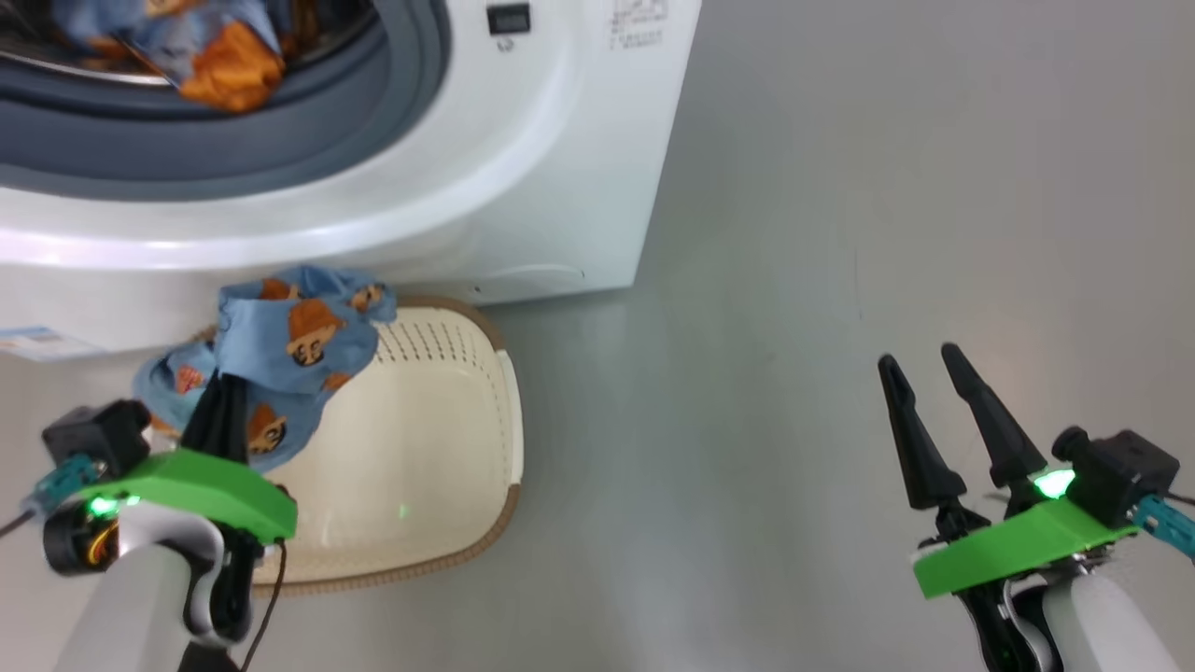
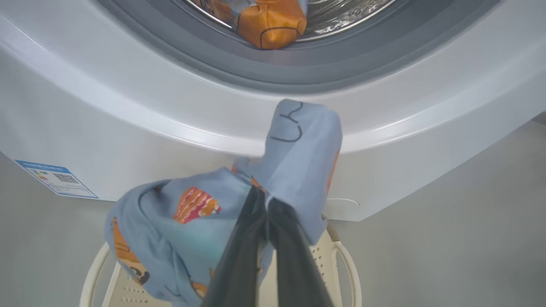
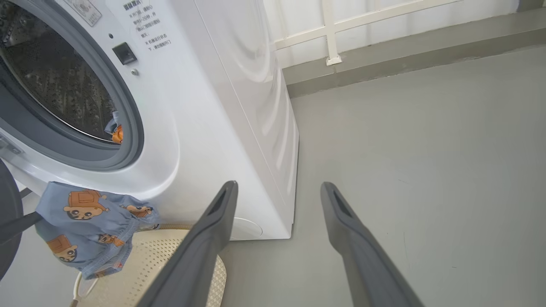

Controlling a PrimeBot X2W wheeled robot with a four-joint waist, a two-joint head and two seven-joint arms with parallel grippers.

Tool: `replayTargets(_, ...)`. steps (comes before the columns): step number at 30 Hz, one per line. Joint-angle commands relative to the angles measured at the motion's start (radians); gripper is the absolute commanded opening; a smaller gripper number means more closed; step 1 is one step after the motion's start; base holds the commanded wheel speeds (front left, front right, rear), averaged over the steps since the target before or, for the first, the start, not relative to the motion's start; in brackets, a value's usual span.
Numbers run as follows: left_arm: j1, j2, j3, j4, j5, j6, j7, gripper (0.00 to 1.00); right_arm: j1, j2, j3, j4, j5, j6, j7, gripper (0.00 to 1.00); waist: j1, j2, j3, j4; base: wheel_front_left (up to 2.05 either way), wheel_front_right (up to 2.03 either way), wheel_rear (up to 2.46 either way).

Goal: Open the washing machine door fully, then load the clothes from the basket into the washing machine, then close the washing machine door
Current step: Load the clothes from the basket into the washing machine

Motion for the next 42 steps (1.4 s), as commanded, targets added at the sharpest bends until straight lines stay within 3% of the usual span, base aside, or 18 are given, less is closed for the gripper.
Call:
replayTargets(1, 0.027, 0.03, 0.051, -0.041, 0.024, -0.002, -0.009, 0.0, 0.032, -0.013, 0.012, -0.017, 0.006, 0.003, -0.005, 1.0, 0.0, 0.0, -0.072, 0.022, 0.0, 0.0, 0.0)
replayTargets(12, 0.217, -0.002, 0.16, -0.267, 0.125, -0.002, -0.009, 0.0, 0.114, -0.029, -0.012, -0.015, 0.011, 0.003, -0.005, 1.0, 0.0, 0.0, -0.182, 0.031, 0.0, 0.0, 0.0)
replayTargets(28, 0.49, -0.069, 0.295, -0.566, 0.225, -0.002, -0.009, 0.0, 0.187, -0.033, -0.056, -0.032, 0.008, 0.003, -0.005, 1.0, 0.0, 0.0, -0.23, 0.028, 0.0, 0.0, 0.0)
replayTargets(42, 0.474, -0.101, 0.317, -0.622, 0.215, -0.002, -0.009, 0.0, 0.17, -0.023, -0.068, -0.048, 0.005, 0.003, -0.005, 1.0, 0.0, 0.0, -0.178, 0.026, 0.0, 0.0, 0.0)
